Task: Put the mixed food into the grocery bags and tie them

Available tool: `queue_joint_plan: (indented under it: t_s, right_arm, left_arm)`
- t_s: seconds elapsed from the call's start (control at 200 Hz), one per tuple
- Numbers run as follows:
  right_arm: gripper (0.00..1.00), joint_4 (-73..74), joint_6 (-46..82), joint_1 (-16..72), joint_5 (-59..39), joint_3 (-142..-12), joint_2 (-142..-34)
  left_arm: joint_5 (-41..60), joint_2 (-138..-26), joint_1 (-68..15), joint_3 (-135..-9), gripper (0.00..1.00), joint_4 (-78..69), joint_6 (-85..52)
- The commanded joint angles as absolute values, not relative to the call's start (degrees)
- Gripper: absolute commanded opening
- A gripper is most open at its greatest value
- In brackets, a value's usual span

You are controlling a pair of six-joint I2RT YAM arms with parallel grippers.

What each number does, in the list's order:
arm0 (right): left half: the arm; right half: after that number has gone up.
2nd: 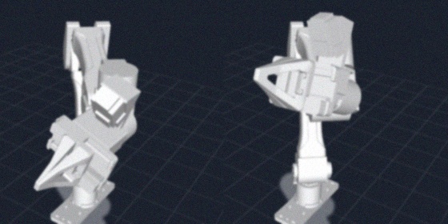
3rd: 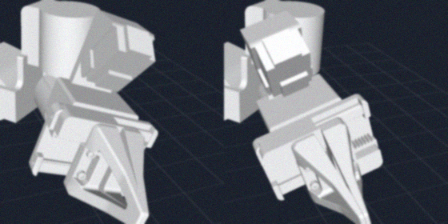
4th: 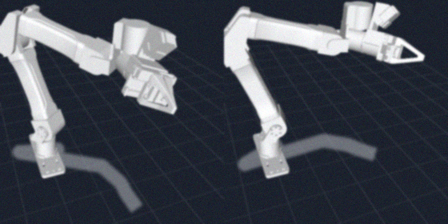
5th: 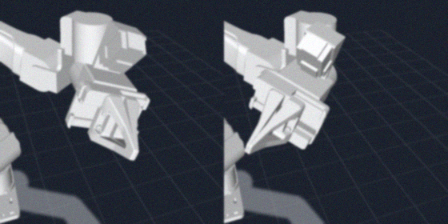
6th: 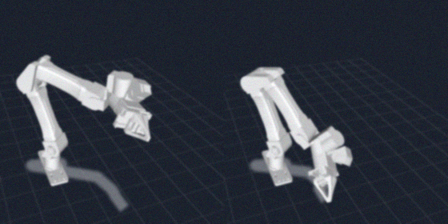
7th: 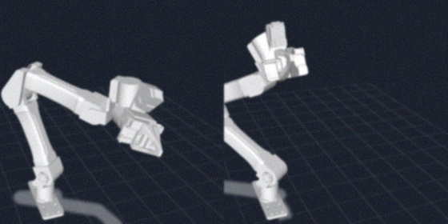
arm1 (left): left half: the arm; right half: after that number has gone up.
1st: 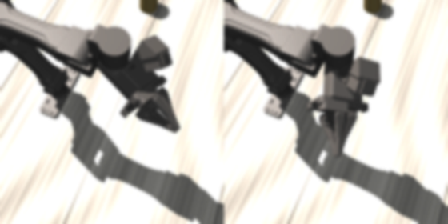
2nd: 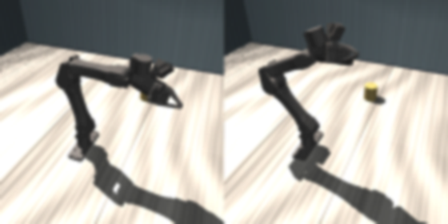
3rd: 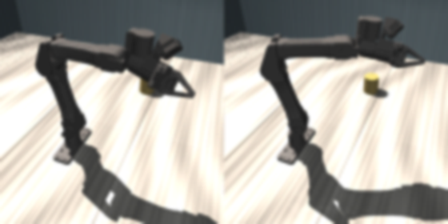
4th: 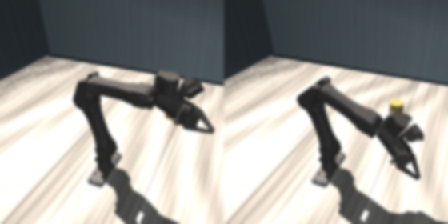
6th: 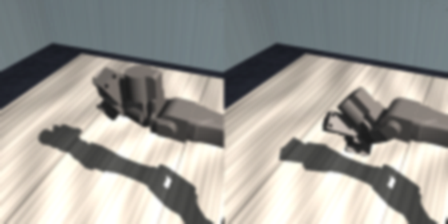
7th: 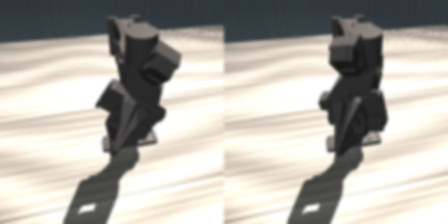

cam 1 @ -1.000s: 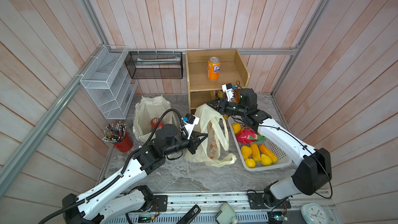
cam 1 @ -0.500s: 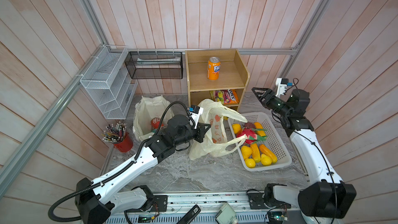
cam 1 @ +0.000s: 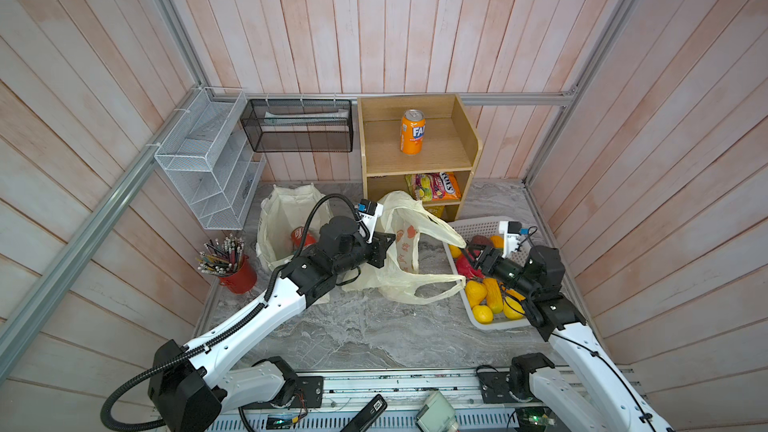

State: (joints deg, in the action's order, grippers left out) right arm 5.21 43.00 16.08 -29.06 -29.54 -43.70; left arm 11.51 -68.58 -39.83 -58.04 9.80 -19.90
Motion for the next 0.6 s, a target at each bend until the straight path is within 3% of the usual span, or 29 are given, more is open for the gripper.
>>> queue_joint_plan:
  t_s: [0.0, 0.275, 0.595]
  right_arm:
    - [0.72, 11.73, 40.88, 24.61, -19.53, -29.15, -43.97]
    - [0.74, 19.17, 41.17, 34.63, -14.30, -29.88, -54.37]
    - [0.75, 19.91, 40.86, 34.81, -13.66, -29.60, -55.86]
  left_arm:
    - [12.73, -68.02, -39.58, -57.48, 0.00, 9.12, -18.63]
    - [12.70, -66.46, -39.54, -55.60, 0.00, 8.85, -20.04]
    - [12.08, -62.17, -39.54, -53.94, 0.00, 8.78, -23.64]
